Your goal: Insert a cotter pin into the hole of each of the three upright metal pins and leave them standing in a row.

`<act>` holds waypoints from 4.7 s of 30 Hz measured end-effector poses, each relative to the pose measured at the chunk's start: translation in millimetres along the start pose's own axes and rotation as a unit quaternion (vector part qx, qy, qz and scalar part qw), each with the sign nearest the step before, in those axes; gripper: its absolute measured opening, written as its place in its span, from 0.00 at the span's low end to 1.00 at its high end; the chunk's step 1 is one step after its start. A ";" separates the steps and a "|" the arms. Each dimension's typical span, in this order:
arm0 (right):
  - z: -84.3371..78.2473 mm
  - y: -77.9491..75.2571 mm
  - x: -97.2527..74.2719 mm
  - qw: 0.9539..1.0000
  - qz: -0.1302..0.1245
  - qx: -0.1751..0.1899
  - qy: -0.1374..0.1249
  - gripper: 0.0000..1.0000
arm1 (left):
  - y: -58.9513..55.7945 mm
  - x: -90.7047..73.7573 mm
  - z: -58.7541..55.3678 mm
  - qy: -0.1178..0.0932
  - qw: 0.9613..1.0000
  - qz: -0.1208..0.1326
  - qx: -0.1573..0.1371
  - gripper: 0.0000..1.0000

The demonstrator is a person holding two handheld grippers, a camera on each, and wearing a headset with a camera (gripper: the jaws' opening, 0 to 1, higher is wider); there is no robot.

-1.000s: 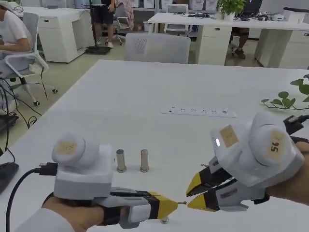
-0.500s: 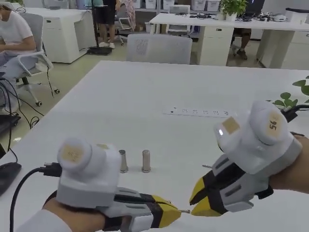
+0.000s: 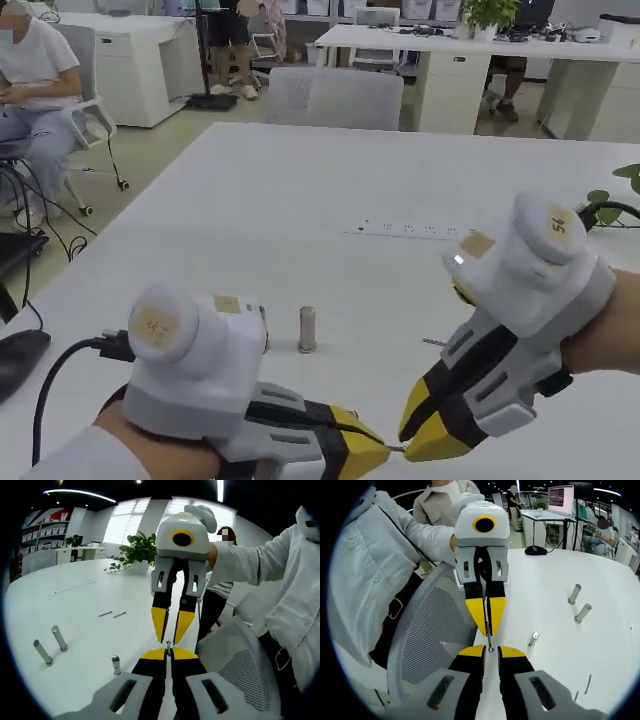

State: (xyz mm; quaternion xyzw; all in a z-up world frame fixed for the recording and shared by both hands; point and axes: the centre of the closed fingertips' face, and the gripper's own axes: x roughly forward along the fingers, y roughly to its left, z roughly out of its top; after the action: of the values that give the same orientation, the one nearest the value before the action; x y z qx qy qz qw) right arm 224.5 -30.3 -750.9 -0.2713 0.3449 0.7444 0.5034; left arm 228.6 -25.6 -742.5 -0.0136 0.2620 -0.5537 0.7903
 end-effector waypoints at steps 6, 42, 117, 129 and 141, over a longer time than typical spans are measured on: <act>0.3 9.6 2.8 0.999 0.038 0.001 0.002 0.12 | -4.6 1.3 -1.4 0.005 1.000 -0.012 0.017 0.00; -4.1 9.2 -0.1 0.998 0.045 -0.031 0.010 0.04 | -6.5 6.4 -3.6 0.018 0.998 -0.026 0.051 0.00; -32.5 -23.4 -17.9 0.997 -0.074 0.030 -0.013 0.04 | 93.4 23.5 -49.6 0.007 0.992 0.055 0.114 0.21; -38.6 -22.9 -22.0 0.996 -0.081 0.044 -0.015 0.04 | 99.7 40.0 -61.4 0.010 0.991 0.039 0.124 0.15; -40.0 -28.4 -19.8 0.994 -0.099 0.051 -0.011 0.04 | 104.1 45.9 -62.9 0.003 0.992 0.040 0.119 0.08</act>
State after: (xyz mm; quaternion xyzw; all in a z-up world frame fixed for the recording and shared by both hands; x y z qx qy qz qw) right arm 260.1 -65.7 -767.5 -0.2701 0.3482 0.6751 0.5917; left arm 303.4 -9.0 -847.5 0.0931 0.1973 -0.5485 0.8072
